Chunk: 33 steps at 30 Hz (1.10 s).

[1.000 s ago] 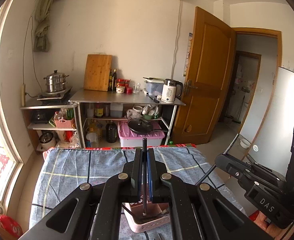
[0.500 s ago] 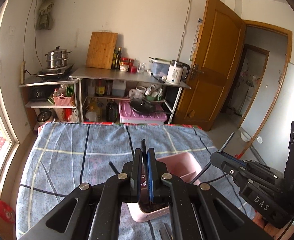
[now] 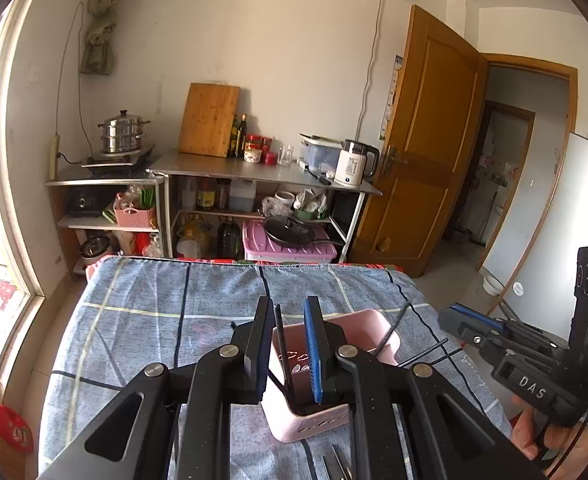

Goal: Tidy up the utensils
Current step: 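Lift the chopsticks with both tools and lower them into the pink basket, then open both tools to release the chopsticks into the basket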

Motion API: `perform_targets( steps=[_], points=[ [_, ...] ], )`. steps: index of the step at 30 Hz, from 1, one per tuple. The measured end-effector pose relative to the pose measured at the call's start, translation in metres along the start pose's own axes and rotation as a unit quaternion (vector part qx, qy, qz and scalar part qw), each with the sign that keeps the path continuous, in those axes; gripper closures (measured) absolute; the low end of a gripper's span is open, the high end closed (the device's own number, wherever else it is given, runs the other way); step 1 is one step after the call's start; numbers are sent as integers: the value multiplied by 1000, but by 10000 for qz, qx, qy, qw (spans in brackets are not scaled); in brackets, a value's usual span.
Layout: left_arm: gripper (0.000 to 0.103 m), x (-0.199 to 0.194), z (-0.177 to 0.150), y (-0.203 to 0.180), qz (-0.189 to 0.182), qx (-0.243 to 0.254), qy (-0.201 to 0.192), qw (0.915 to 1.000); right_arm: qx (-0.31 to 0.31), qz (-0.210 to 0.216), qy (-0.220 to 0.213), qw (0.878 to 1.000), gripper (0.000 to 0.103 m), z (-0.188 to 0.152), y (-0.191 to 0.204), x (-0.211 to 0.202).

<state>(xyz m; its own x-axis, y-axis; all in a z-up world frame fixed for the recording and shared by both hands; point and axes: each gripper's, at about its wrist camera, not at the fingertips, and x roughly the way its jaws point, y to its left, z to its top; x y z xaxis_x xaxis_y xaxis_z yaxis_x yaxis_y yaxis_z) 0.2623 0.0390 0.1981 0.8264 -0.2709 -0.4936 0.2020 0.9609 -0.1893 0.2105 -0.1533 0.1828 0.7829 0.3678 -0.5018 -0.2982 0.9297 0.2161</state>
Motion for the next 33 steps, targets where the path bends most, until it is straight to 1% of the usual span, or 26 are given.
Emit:
perform_targets(
  steps=[4,9,13,15,19,22,26,33],
  points=[
    [88,-23,-10,-2,-3,-19,-129,9999,-36,-5,-105,9999,91,-7,2,-20],
    [87,-50,-32,-8,0,39,-229,9997,-72,0,-162,9998,91,-31,5,-44],
    [79,-68,-57,-16,-15,65,-255,9997,-16,-11,-185,9998,91,-50,3,-59],
    [78,-77,-71,-21,-52,104,-257,9996,43,-14,-185,9998,91,-61,1,-67],
    [78,-88,-96,-28,-61,214,-249,9994,47,-51,-139,9999,91,-83,2,-80],
    [78,-96,-117,-32,-178,209,-223,9994,58,-71,-85,9999,91,-97,3,-88],
    [78,-106,-142,-37,-215,251,-223,9992,73,-120,-32,9999,91,-115,4,-98],
    [78,-116,-172,-37,-193,168,-165,9995,90,-190,104,9997,90,-143,6,-108]
  ],
)
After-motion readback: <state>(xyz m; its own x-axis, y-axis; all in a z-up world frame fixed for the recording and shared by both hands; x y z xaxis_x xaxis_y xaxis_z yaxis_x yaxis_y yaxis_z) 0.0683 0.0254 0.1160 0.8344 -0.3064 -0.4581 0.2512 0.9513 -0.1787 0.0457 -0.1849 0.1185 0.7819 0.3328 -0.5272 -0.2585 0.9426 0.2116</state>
